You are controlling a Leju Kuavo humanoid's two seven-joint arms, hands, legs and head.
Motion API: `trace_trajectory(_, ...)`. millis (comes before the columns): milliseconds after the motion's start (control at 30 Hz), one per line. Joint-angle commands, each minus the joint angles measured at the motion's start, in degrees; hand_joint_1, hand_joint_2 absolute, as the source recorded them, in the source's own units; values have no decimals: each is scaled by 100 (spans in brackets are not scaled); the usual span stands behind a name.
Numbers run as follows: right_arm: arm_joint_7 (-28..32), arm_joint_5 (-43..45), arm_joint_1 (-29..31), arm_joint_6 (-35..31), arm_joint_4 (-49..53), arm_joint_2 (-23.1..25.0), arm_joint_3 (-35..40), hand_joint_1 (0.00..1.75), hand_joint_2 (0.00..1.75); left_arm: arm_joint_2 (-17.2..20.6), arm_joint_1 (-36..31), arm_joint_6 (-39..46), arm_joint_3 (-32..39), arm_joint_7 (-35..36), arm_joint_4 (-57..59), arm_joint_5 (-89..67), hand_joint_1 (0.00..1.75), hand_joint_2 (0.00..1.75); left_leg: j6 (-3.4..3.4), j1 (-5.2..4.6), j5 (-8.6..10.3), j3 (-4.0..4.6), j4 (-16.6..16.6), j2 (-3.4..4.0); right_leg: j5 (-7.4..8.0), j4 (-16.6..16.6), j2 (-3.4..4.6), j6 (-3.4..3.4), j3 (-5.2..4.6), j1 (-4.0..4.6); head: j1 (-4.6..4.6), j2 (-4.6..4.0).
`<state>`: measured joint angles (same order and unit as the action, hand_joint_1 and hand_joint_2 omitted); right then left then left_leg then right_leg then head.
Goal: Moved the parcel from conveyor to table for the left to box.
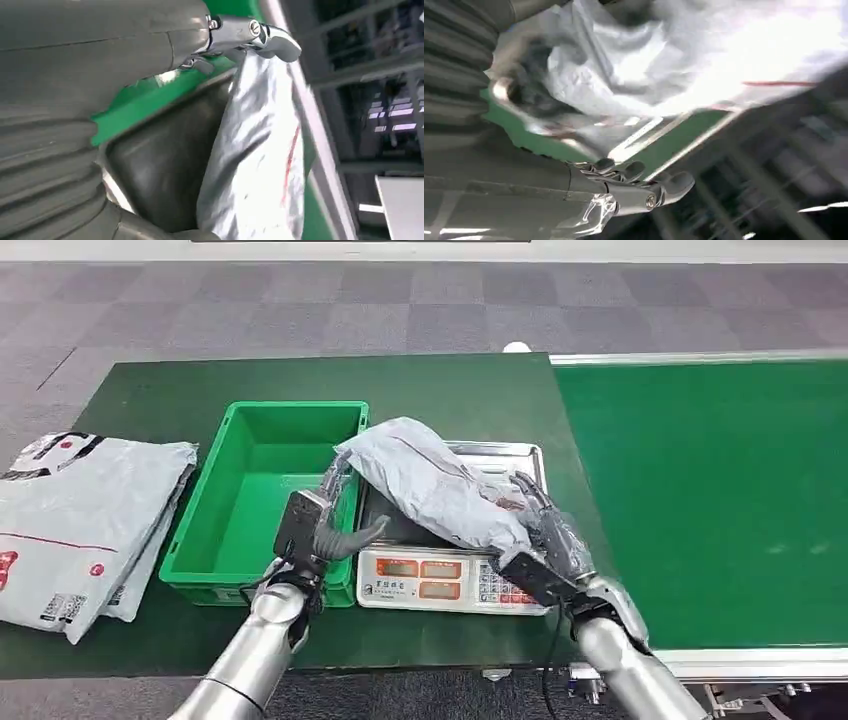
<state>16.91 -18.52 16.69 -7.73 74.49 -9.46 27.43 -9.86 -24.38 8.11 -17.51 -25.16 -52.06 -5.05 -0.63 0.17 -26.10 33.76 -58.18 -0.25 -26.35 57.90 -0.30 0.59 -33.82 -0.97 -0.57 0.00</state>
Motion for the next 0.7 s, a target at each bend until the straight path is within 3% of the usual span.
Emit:
trace_trajectory(33,899,1491,869,1268,-1288,380,-826,0,175,35,-627,587,-166,-121,518,-221,0,175,0,2,7,3,0,4,9,-3,4,-4,-2,3,0,0)
trace_trajectory(167,1020,1938,992,1590,-1504,487,-968,0,175,3,-710,759,-154,-206,589,-221,0,175,-3,6,10,-1,4,7,14,-11,7,-5,3,7,0,0)
trace_trajectory(267,1122,2401,1145,1683,-1846,682,-1273,0,175,-45,-863,1340,-279,-327,654,-518,0,175,-4,3,7,1,0,8,11,-4,9,-5,-1,4,0,0)
trace_trajectory(700,1137,2453,1110,1577,-1933,671,-1391,0,175,-72,-894,1399,-325,-277,671,-597,0,175,-5,2,8,1,3,0,8,-5,2,-4,0,2,0,0)
